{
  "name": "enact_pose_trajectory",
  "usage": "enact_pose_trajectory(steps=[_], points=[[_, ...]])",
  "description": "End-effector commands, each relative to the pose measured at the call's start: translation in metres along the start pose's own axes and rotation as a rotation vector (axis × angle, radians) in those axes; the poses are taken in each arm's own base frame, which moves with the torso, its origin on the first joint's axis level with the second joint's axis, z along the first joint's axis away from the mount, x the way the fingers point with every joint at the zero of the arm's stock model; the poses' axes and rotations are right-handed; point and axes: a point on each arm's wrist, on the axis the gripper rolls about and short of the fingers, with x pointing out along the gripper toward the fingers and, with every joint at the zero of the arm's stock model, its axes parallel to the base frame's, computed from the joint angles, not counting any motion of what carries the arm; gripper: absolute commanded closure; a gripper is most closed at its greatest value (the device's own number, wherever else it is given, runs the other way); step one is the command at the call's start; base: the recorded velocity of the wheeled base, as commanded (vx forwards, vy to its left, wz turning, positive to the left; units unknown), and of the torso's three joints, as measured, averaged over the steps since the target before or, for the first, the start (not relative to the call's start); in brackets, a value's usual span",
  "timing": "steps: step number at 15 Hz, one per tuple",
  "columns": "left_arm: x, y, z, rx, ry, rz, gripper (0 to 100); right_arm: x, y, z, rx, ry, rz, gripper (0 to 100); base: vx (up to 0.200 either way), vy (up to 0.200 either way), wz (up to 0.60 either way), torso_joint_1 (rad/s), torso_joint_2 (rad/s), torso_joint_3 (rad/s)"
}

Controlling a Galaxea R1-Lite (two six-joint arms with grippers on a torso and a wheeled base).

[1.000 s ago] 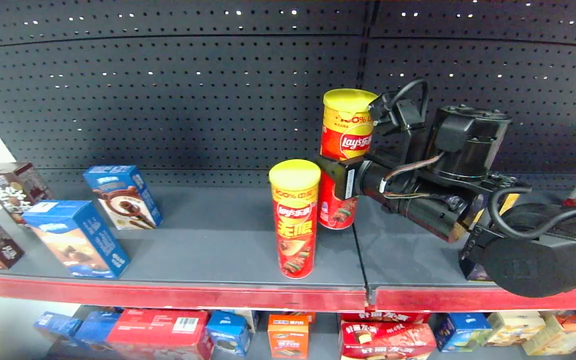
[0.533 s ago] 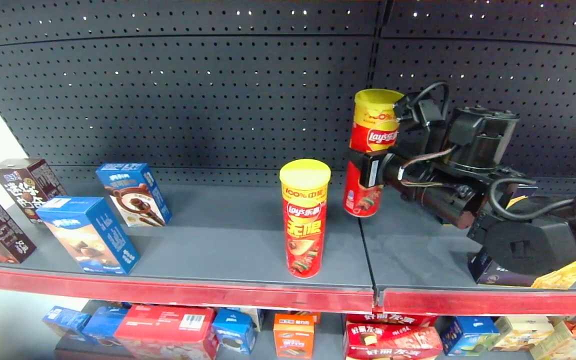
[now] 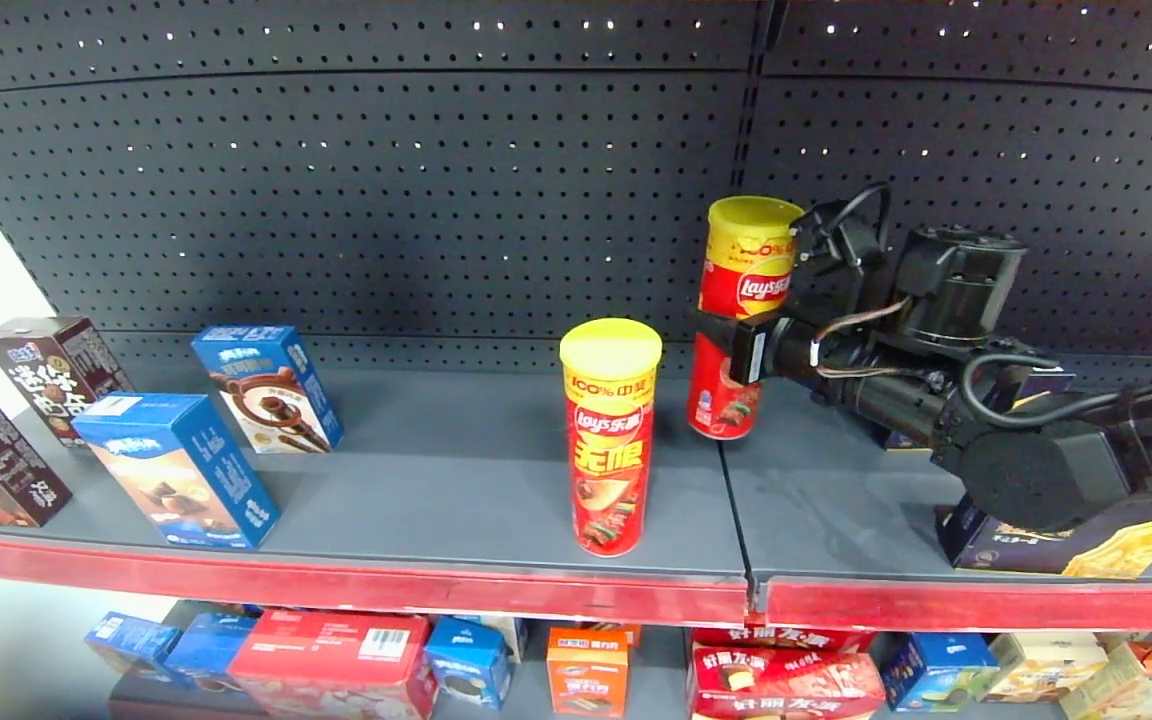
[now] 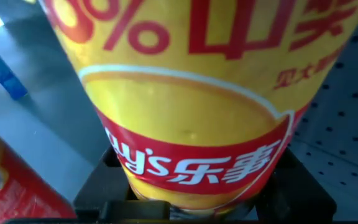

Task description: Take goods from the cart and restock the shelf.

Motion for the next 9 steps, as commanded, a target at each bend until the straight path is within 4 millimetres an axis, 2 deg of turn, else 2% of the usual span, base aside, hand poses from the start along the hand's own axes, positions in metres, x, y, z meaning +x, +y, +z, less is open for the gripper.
enact_pose_trajectory(steps=[1, 3, 9], points=[[0.0, 0.0, 0.0, 0.001, 0.003, 0.001, 0, 0.008, -0.003, -0.011, 0.002, 0.027, 0.045, 100, 0.0, 0.0, 0.0, 0.0, 0.0, 0.0], [0.0, 0.0, 0.0, 0.002, 0.002, 0.004, 0, 0.018, -0.01, -0.011, -0.003, 0.025, 0.058, 100, 0.0, 0.0, 0.0, 0.0, 0.0, 0.0], [0.0, 0.0, 0.0, 0.003, 0.004, 0.004, 0, 0.045, -0.007, -0.001, -0.018, 0.041, 0.093, 100, 0.0, 0.0, 0.0, 0.0, 0.0, 0.0]])
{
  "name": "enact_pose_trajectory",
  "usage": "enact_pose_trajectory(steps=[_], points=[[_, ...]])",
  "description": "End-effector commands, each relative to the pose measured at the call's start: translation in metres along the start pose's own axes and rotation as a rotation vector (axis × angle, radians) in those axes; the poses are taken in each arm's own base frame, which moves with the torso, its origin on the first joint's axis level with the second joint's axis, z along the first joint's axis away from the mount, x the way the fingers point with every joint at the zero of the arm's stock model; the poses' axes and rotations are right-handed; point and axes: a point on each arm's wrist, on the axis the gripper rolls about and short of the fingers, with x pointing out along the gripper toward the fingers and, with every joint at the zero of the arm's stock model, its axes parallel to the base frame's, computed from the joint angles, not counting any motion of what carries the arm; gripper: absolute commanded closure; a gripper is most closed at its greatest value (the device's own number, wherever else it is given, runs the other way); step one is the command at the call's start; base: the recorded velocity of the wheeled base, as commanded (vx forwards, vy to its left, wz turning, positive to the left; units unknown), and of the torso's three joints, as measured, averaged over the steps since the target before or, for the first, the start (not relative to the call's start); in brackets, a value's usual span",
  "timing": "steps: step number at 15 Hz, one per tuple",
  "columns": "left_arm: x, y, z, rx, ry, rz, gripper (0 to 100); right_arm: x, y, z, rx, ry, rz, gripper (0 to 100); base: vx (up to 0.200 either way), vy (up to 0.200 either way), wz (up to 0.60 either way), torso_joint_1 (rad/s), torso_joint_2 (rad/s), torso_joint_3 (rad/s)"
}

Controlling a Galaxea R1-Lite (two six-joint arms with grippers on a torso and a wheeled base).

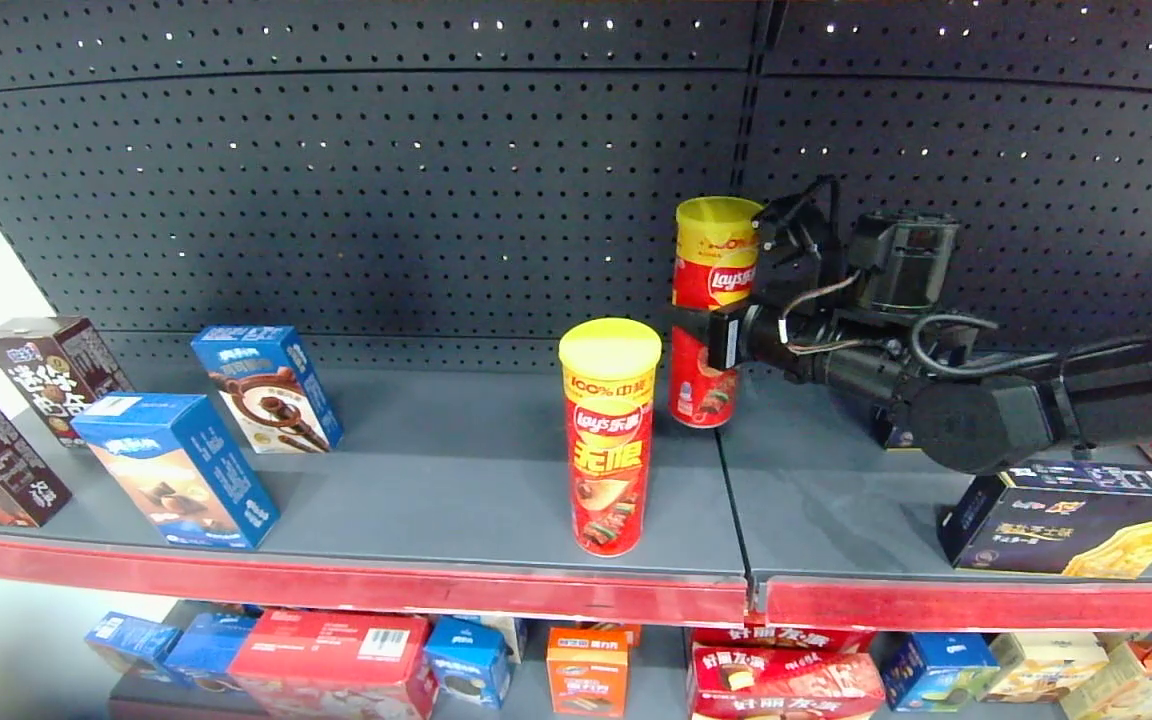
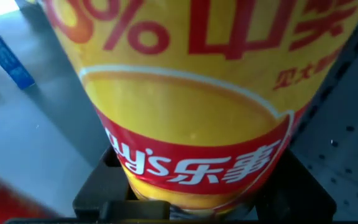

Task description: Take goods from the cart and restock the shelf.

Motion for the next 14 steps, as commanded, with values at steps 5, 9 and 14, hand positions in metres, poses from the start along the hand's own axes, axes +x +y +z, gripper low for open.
enact_pose_trajectory(steps=[5, 9, 14], points=[[0.0, 0.0, 0.0, -0.001, 0.003, 0.001, 0, 0.028, 0.015, -0.012, -0.001, 0.001, 0.039, 100, 0.0, 0.0, 0.0, 0.0, 0.0, 0.0], [0.0, 0.0, 0.0, -0.003, 0.001, 0.001, 0, 0.046, 0.018, -0.021, 0.001, -0.001, -0.001, 100, 0.0, 0.0, 0.0, 0.0, 0.0, 0.0], [0.0, 0.0, 0.0, -0.018, 0.002, -0.001, 0, 0.055, 0.021, -0.029, 0.001, 0.001, -0.003, 100, 0.0, 0.0, 0.0, 0.0, 0.0, 0.0]])
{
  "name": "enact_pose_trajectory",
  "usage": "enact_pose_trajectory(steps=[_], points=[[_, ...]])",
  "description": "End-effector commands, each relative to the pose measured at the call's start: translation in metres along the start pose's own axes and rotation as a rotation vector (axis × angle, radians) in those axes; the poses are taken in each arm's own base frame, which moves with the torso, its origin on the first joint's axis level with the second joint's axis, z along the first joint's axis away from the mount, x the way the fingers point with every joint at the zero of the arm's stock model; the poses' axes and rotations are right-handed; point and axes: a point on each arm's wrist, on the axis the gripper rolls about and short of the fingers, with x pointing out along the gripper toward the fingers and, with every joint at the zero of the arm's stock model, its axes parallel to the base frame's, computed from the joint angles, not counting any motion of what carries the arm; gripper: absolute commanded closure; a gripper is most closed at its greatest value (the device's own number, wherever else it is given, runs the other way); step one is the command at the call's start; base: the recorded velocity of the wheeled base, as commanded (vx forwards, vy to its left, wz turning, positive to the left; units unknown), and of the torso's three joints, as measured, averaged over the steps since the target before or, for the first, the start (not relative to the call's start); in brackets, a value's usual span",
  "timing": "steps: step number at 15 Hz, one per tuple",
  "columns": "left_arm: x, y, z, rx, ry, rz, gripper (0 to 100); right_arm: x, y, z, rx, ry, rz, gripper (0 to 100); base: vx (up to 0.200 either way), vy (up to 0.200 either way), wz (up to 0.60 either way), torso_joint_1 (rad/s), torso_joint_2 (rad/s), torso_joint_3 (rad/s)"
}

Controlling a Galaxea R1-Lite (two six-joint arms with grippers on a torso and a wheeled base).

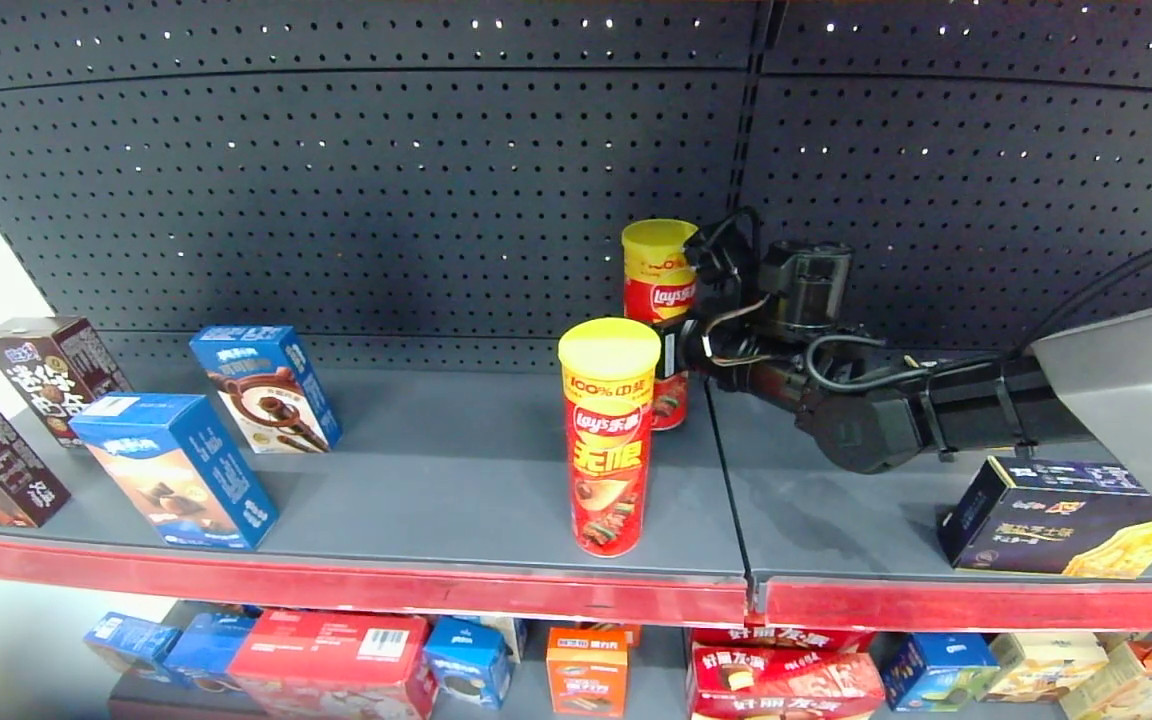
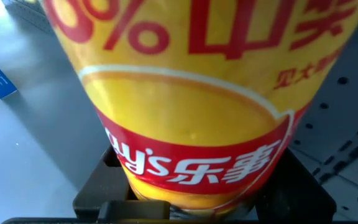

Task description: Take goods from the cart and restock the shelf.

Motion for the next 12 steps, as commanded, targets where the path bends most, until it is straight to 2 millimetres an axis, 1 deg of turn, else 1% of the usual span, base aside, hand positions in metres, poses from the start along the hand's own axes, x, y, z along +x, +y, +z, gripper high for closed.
enact_pose_trajectory(steps=[1, 4, 11, 12], points=[[0.0, 0.0, 0.0, 0.0, 0.002, 0.002, 0, 0.007, 0.003, -0.006, 0.0, 0.004, 0.009, 100, 0.0, 0.0, 0.0, 0.0, 0.0, 0.0], [0.0, 0.0, 0.0, -0.002, 0.002, 0.002, 0, 0.014, 0.006, -0.011, 0.0, 0.003, -0.014, 100, 0.0, 0.0, 0.0, 0.0, 0.0, 0.0], [0.0, 0.0, 0.0, -0.007, 0.002, 0.002, 0, 0.018, 0.006, -0.016, 0.001, 0.011, -0.015, 100, 0.0, 0.0, 0.0, 0.0, 0.0, 0.0], [0.0, 0.0, 0.0, -0.007, 0.002, 0.002, 0, 0.019, 0.006, -0.02, 0.003, 0.016, -0.016, 100, 0.0, 0.0, 0.0, 0.0, 0.0, 0.0]])
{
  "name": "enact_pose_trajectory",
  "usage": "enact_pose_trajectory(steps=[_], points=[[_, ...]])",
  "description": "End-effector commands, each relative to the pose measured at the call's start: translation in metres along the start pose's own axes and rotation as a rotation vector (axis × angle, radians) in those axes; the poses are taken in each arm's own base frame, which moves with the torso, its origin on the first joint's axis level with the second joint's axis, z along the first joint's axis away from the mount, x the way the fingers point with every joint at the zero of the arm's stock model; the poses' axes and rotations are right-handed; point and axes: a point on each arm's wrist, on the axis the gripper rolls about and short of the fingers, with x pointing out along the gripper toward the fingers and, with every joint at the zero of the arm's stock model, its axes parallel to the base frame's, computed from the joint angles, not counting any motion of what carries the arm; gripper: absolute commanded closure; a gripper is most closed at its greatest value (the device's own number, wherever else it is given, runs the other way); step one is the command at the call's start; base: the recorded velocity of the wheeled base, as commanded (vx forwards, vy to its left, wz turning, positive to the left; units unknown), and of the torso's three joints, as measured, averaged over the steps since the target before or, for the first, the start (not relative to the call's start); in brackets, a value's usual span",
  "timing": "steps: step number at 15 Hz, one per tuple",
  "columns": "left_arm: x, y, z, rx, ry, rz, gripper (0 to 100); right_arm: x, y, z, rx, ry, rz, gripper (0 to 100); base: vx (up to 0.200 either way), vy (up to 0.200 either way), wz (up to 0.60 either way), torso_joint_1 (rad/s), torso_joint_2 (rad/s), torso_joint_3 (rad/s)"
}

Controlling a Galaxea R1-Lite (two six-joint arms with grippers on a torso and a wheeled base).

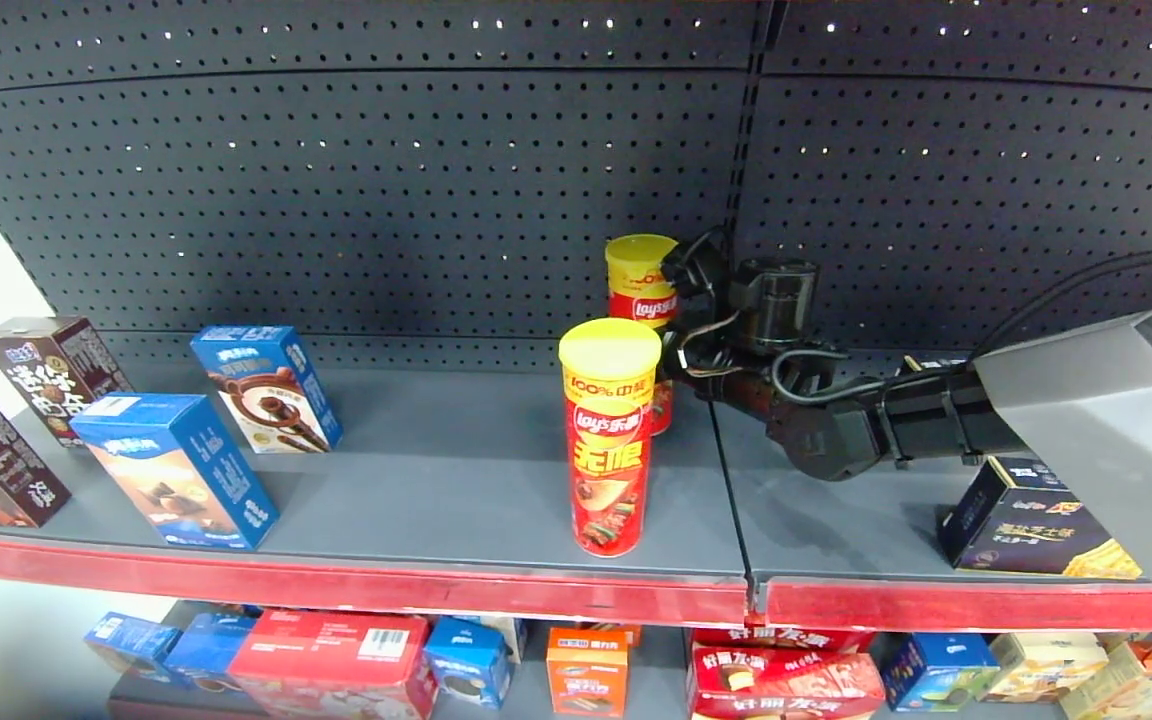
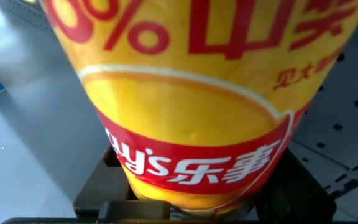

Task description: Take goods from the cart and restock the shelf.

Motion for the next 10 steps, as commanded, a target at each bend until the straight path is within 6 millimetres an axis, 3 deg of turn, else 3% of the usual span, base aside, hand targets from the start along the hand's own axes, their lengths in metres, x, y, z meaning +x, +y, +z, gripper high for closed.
enact_pose_trajectory(steps=[1, 4, 5, 10], points=[[0.0001, 0.0, 0.0, 0.0, 0.002, 0.001, 0, 0.0027, 0.0002, -0.0033, 0.0, 0.0, 0.001, 100, 0.0, 0.0, 0.0, 0.0, 0.0, 0.0], [0.0001, 0.0, 0.0, 0.0, 0.002, 0.001, 0, 0.0046, 0.0031, -0.0043, 0.0, -0.006, 0.008, 100, 0.0, 0.0, 0.0, 0.0, 0.0, 0.0], [0.0001, 0.0, 0.0, 0.0, 0.002, 0.001, 0, 0.0057, 0.0031, -0.0066, 0.0, -0.003, 0.007, 0, 0.0, 0.0, 0.0, 0.0, 0.0, 0.0], [0.0001, 0.0, 0.0, 0.0, 0.002, 0.001, 0, 0.0073, 0.0046, -0.0095, 0.0, 0.0, 0.009, 0, 0.0, 0.0, 0.0, 0.0, 0.0, 0.0]])
